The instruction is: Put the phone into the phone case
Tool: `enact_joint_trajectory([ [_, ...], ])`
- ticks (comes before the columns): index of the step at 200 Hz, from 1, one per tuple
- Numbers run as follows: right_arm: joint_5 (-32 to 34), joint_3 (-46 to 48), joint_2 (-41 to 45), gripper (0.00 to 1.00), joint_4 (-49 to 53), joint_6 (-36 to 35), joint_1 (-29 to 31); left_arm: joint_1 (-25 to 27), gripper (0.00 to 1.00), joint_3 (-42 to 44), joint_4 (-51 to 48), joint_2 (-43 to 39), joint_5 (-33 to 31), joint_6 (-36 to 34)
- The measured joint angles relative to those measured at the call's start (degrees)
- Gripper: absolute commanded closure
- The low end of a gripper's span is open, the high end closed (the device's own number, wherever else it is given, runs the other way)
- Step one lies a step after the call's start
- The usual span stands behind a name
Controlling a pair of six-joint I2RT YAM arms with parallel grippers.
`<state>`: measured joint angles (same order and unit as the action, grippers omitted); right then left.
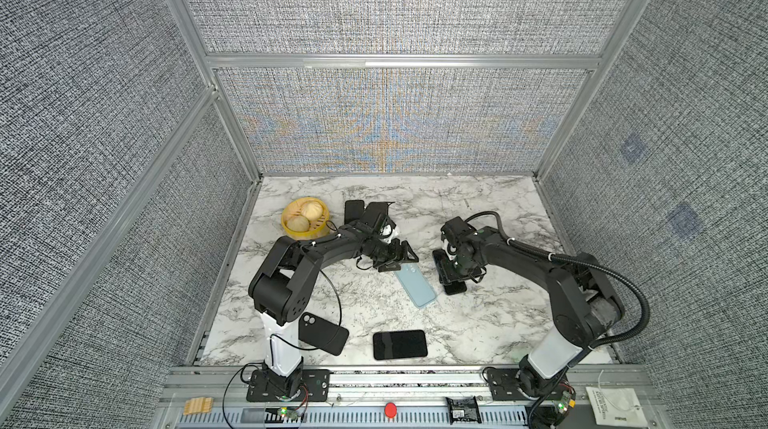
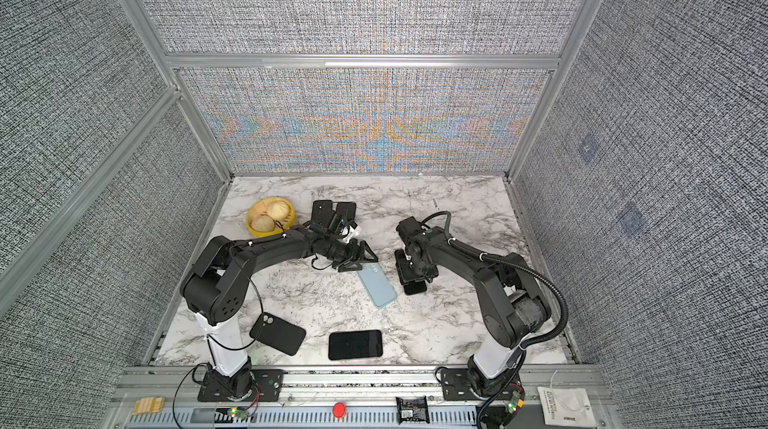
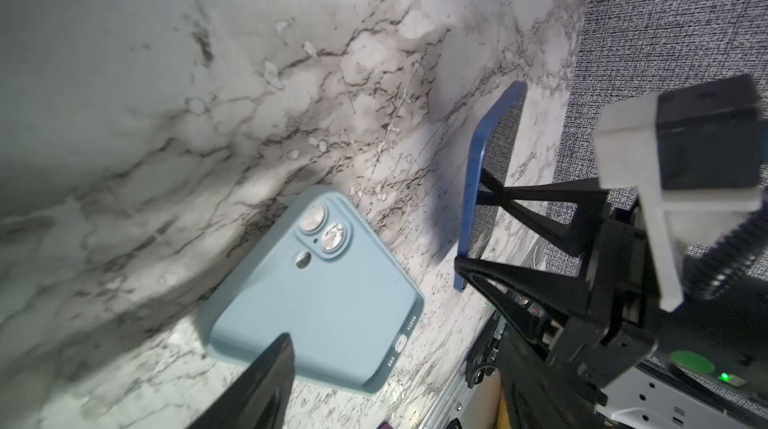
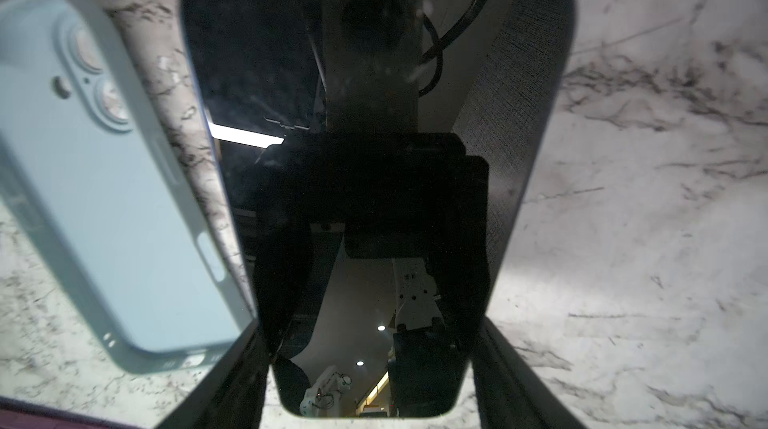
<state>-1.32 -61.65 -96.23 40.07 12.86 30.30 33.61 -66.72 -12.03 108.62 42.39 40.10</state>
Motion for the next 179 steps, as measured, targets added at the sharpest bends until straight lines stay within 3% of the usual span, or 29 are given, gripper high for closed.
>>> enact_joint_trajectory([
  [78, -6.47, -0.92, -0.31, 0.43, -2.05, -1.68, 2.45, -0.07, 0.38, 3.65, 9.73, 1.51, 3.21, 0.48],
  [140, -9.14, -0.59, 0.33, 0.43, -3.41, -1.86, 4.15, -0.07, 0.56, 1.62, 13.18, 3.43, 5.14, 0.48],
  [179, -9.70, -0.83, 0.13, 0.43, -3.89, -1.86, 4.92, -0.07, 0.72, 1.11, 13.64, 3.87, 5.73, 0.46],
])
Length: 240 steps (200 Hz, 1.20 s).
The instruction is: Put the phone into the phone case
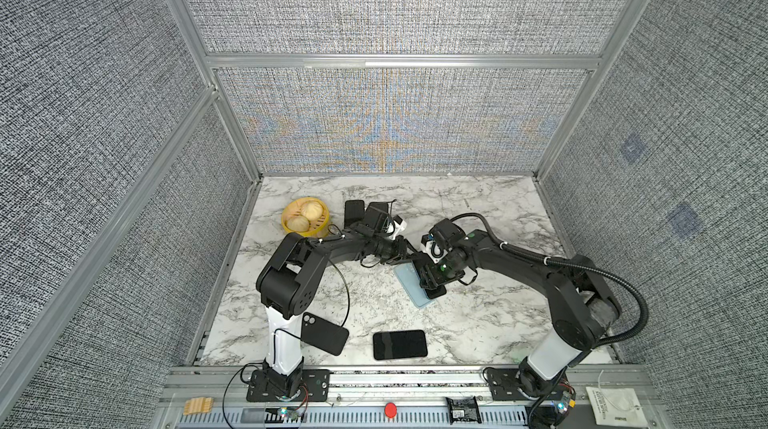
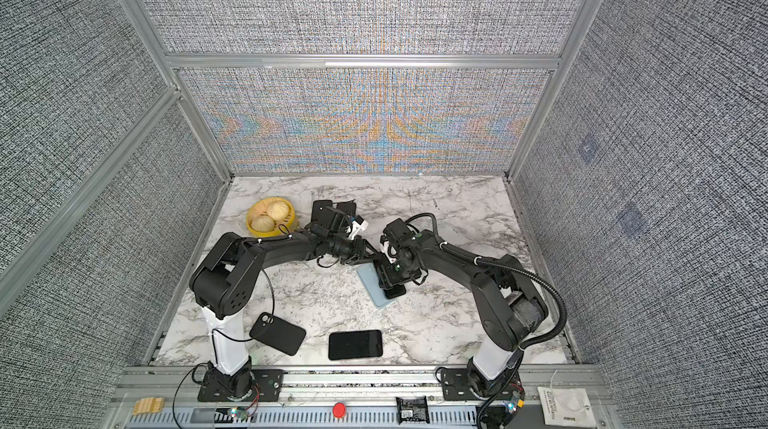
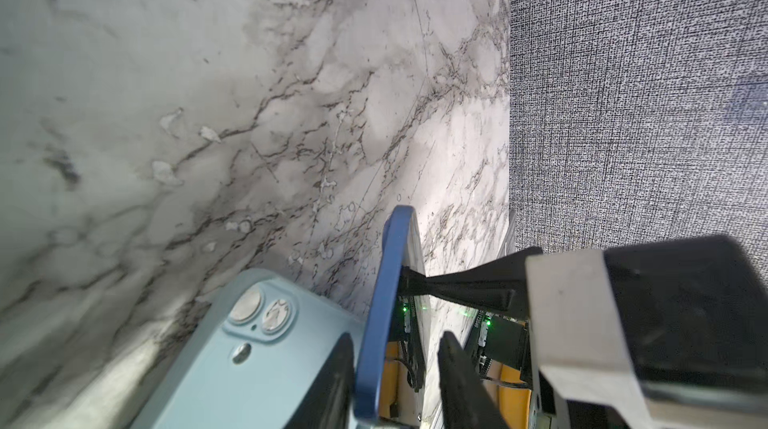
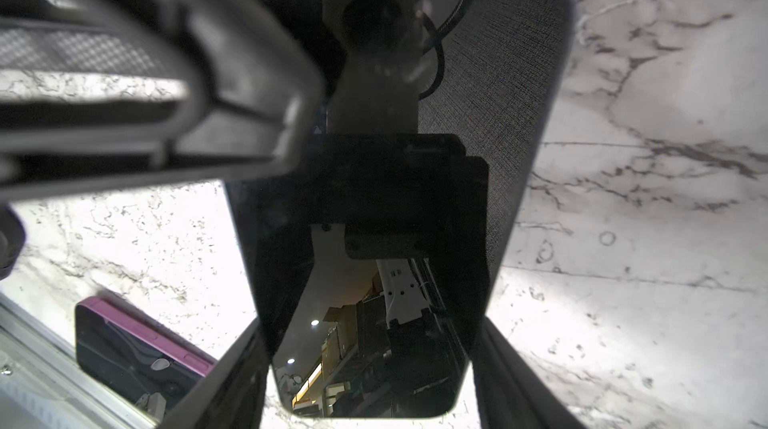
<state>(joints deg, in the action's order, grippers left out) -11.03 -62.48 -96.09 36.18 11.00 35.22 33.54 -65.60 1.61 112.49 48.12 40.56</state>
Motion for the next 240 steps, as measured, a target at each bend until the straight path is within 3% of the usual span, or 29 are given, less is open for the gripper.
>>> enact_joint_trajectory([
  [93, -0.96, 0.11, 0.20, 0.43, -0.33, -0.04, 0.07, -0.04, 0.94, 1.11, 1.62, -0.44, 1.57, 0.20],
  [124, -1.42, 0.00, 0.00, 0.32, -0.13, -0.59, 0.09, -0.04, 0.99, 1.68, 1.51, -0.98, 1.31, 0.28],
  [181, -1.18, -0.44, 5.07, 0.12, 1.07, -1.73, 0.07, -0.15, 1.00, 2.86, 1.25, -2.36, -1.29, 2.80],
  [240, -3.52, 0.09, 12.81, 0.08, 1.31, -0.68, -1.14, -0.85, 1.00, 4.44, 4.15, -5.88, -3.39, 8.22],
])
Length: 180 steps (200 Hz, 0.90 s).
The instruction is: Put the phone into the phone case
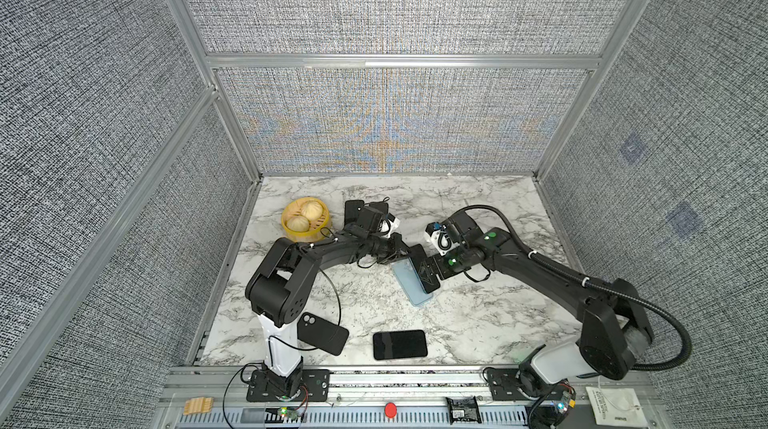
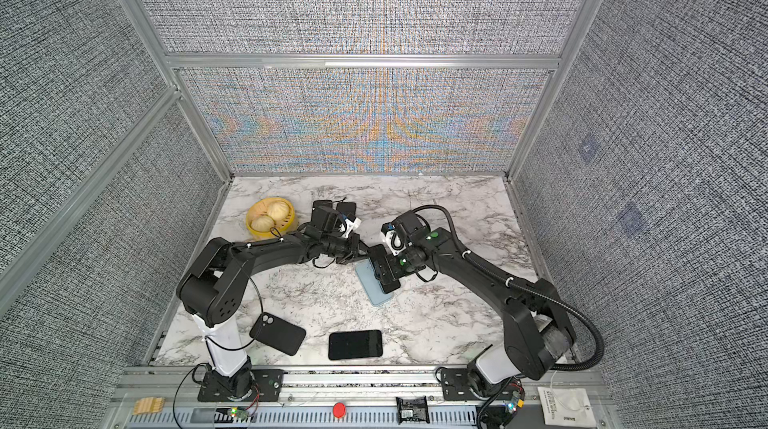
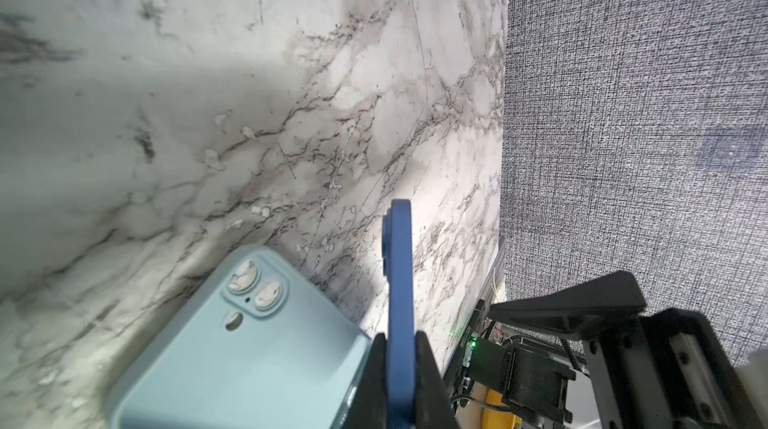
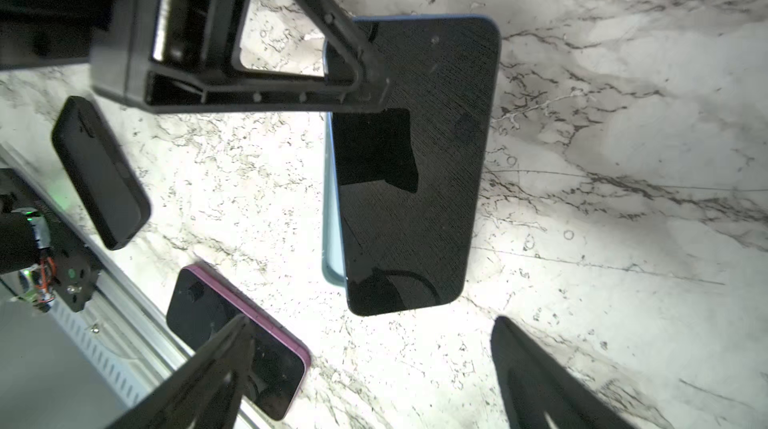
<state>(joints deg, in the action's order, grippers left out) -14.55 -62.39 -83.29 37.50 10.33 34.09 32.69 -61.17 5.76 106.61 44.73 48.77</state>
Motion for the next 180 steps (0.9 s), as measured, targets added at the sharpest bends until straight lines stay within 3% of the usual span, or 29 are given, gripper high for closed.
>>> enact_joint_trajectory([
  [37, -4.61, 7.30, 9.03, 0.10, -5.03, 5.75, -6.34, -1.99, 1.00, 3.37, 7.19, -2.80, 0.02, 7.19],
  [68, -13.18, 18.99, 13.46, 0.14, -18.25, 18.03, -13.70, -3.21, 1.00, 5.84, 15.43, -4.72, -0.15, 13.90],
  [99, -21.81, 27.78, 10.75, 0.20, -37.07, 32.59, -16.74, -3.54, 1.00, 6.82, 26.45, -2.08, 0.48, 21.66],
  [129, -26.88, 33.31, 7.02, 0.29, -55.15, 44.41, -17.97, -3.76, 1.00, 9.55, 43.21, 3.63, 0.39, 31.41],
  [180, -29.77, 36.92, 1.49, 0.43, -77.46, 55.78, -18.53, -4.02, 1.00, 11.30, 56.19, 5.11, -0.46, 38.16],
])
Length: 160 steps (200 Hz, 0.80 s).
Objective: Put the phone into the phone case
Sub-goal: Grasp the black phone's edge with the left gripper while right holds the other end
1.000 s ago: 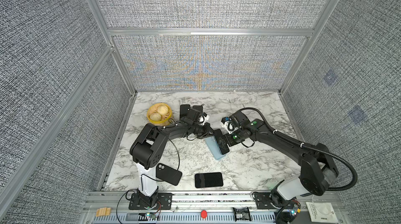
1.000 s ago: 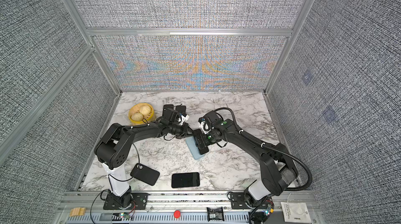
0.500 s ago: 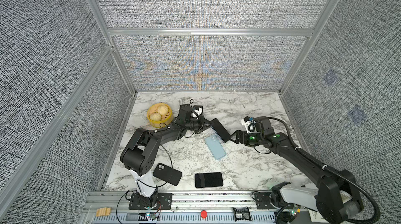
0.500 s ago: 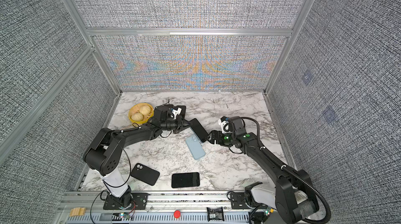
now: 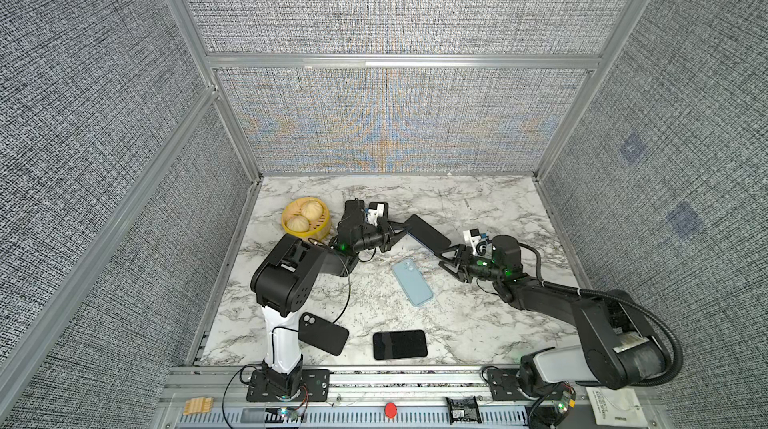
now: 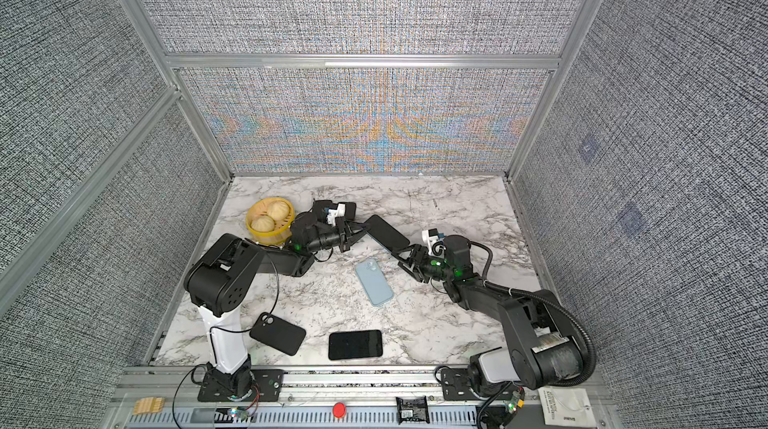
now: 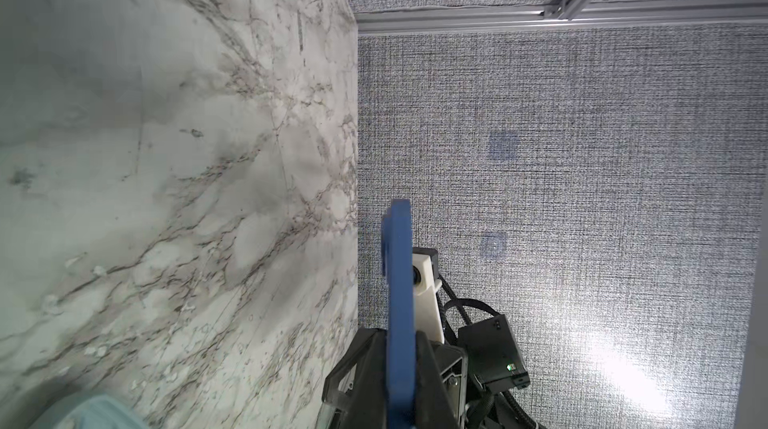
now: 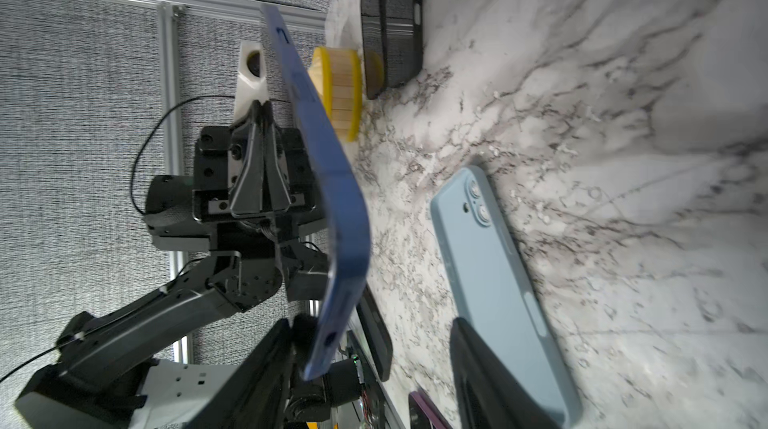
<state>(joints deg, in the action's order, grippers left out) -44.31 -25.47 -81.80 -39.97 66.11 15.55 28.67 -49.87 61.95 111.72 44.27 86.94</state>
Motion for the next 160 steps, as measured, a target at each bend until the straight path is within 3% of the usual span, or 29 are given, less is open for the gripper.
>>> enact_joint_trajectory([
  [62, -0.48, 0.92, -4.68, 0.52, -15.96, 7.41, -2.32, 0.04, 1.00, 1.68, 3.98, 0.26, -0.37, 1.75],
  [160, -0.11, 0.31, -5.95, 0.75, -19.80, 9.66, -2.64, 0.07, 1.00, 2.21, 5.90, 0.96, -0.37, 2.69],
])
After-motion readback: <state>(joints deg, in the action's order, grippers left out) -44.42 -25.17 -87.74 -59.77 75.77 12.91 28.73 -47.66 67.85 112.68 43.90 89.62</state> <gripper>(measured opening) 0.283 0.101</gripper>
